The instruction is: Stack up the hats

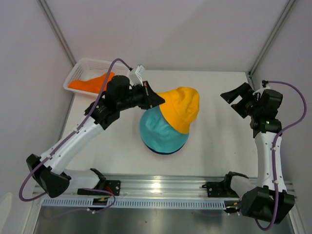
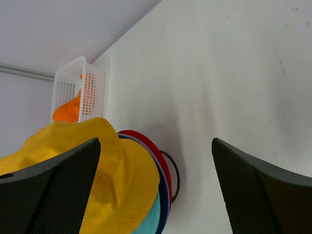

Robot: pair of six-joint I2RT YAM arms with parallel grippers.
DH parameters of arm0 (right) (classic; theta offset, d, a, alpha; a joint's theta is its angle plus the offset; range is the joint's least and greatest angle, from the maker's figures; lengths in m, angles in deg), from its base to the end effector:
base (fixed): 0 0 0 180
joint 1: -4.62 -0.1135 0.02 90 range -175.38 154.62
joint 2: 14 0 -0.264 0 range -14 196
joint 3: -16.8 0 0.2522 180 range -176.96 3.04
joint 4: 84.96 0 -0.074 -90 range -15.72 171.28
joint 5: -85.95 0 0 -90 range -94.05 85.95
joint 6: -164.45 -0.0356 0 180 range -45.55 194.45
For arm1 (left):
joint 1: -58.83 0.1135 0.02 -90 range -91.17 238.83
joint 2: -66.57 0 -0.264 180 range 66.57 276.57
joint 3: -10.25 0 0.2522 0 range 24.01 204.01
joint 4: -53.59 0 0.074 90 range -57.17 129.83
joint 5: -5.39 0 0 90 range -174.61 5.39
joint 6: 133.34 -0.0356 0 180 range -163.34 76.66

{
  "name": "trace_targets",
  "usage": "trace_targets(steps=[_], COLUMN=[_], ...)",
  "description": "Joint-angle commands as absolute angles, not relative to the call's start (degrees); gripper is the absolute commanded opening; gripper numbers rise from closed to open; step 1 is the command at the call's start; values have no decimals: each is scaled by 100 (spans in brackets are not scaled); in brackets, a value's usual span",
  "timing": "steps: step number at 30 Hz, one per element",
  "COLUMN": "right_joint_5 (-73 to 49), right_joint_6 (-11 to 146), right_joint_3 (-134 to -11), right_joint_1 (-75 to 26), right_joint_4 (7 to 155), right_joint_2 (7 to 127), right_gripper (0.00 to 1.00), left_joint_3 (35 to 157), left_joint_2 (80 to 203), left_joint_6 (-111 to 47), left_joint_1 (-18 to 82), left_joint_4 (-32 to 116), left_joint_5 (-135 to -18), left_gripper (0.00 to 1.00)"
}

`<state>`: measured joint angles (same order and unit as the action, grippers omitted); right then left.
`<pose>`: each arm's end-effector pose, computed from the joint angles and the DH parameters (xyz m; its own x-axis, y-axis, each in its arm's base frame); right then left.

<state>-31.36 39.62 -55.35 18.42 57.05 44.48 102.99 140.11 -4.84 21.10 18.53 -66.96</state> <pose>0.2207 -0.0374 0.3546 -0.4391 0.6304 -0.6401 0.0691 0.7341 0.6756 0.2205 -0.1843 0.4201 -0.6758 -0.2272 -0.7012 0.5023 0.5543 -0.6637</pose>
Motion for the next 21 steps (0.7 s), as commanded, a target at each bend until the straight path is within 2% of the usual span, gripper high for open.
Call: trace_targets(steps=[1, 11, 17, 21], right_joint_5=[-3410, -3024, -2848, -2813], right_joint_6=[4131, 4351, 4299, 4307], right_joint_3=[-5523, -5770, -5787, -5848], right_joint_1=[1526, 270, -47, -197], right_joint_4=[6097, 6141, 6212, 6194], right_joint_2=[4392, 4981, 5192, 5306], right_gripper=[99, 100, 99, 99], left_joint_3=[9759, 8677, 8106, 7755], left_joint_2=[13636, 12327, 11825, 11597], left_joint_6=[-555, -432, -387, -379], left_joint_1=[2279, 2693, 2719, 2745], left_joint_4=[1724, 1461, 1381, 960], left_joint_5=[-6897, -6923, -6555, -7010], left_gripper=[1, 2, 1, 1])
